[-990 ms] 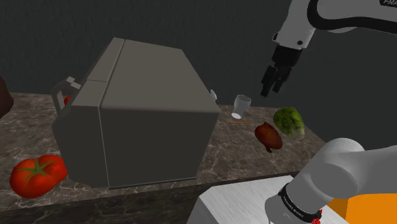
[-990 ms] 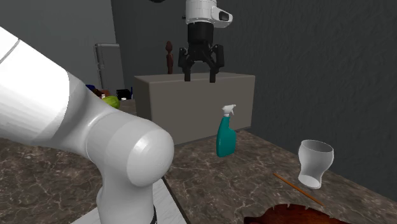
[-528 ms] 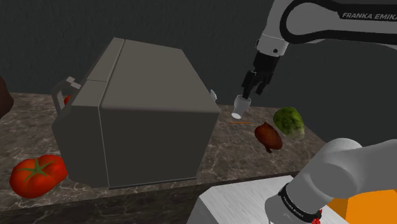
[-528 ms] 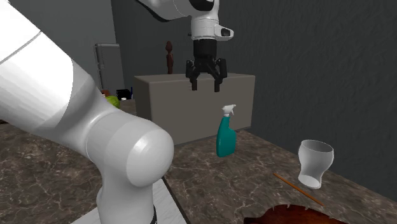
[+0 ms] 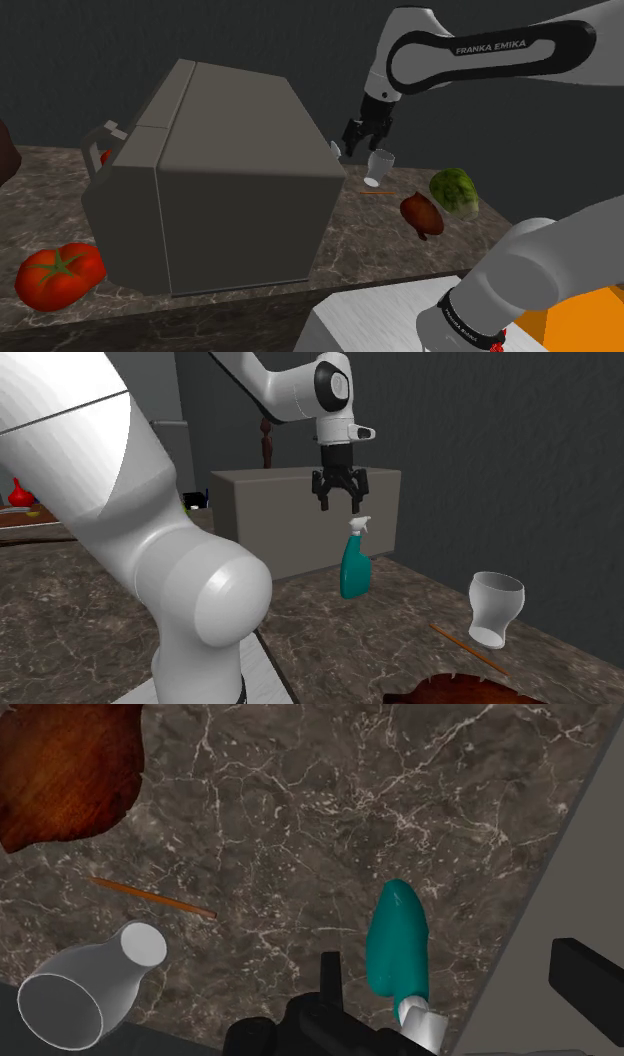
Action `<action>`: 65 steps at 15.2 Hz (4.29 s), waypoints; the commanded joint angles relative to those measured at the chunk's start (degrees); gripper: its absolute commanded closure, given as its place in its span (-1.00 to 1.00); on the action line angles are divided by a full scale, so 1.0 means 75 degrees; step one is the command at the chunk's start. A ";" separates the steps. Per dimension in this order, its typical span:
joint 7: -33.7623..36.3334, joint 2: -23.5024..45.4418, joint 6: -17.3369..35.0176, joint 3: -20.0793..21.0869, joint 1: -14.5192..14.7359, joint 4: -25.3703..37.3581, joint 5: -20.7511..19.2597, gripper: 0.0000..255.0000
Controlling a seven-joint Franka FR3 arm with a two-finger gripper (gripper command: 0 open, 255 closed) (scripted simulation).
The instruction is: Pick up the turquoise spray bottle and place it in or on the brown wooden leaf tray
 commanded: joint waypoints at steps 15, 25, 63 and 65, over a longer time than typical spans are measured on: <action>0.0674 0.1690 0.1863 0.0224 -0.0197 0.0098 -0.0471 -1.00; 0.0674 0.1690 0.1861 0.0224 -0.0197 0.0099 -0.0471 1.00; -0.1815 -0.1003 -0.0864 -0.1440 -0.0918 0.0339 -0.0687 1.00; -0.2163 -0.1219 -0.0995 -0.1709 -0.1053 0.0291 -0.0816 1.00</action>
